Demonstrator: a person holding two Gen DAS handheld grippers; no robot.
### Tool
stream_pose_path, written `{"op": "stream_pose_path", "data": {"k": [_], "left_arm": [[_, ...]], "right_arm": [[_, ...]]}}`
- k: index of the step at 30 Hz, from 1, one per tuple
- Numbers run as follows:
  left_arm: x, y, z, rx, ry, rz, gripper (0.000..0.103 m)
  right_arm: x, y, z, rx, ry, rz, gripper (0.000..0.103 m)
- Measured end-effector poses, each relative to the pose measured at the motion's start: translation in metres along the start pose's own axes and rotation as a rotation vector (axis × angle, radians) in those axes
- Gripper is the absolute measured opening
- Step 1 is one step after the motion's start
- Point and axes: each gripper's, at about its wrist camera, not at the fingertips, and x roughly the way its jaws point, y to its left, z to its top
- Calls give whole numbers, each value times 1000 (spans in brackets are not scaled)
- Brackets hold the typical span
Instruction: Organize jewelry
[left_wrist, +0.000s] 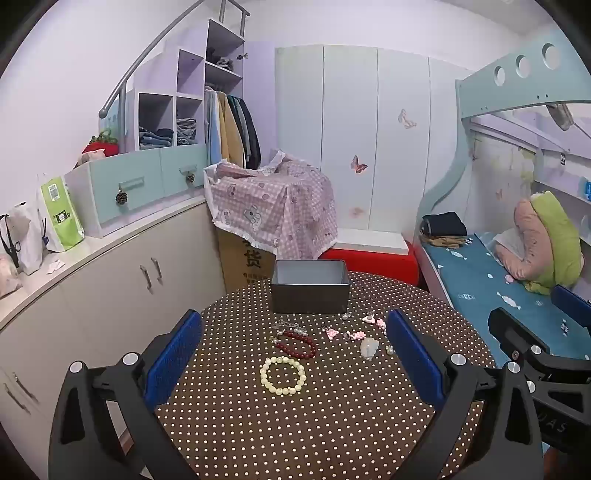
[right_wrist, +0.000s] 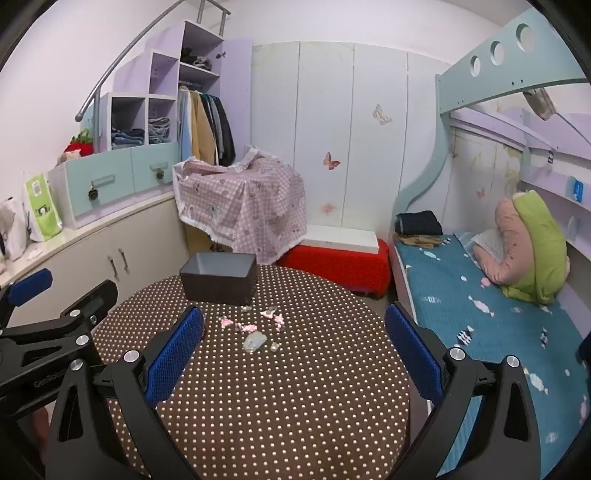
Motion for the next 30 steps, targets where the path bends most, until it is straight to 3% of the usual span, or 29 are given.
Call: {"op": "stream_pose_path", "data": {"k": [30], "left_arm": [[4, 2, 0, -1, 6, -1, 96]], "right_arm": [[1, -2, 1, 4, 6, 1, 96]]}}
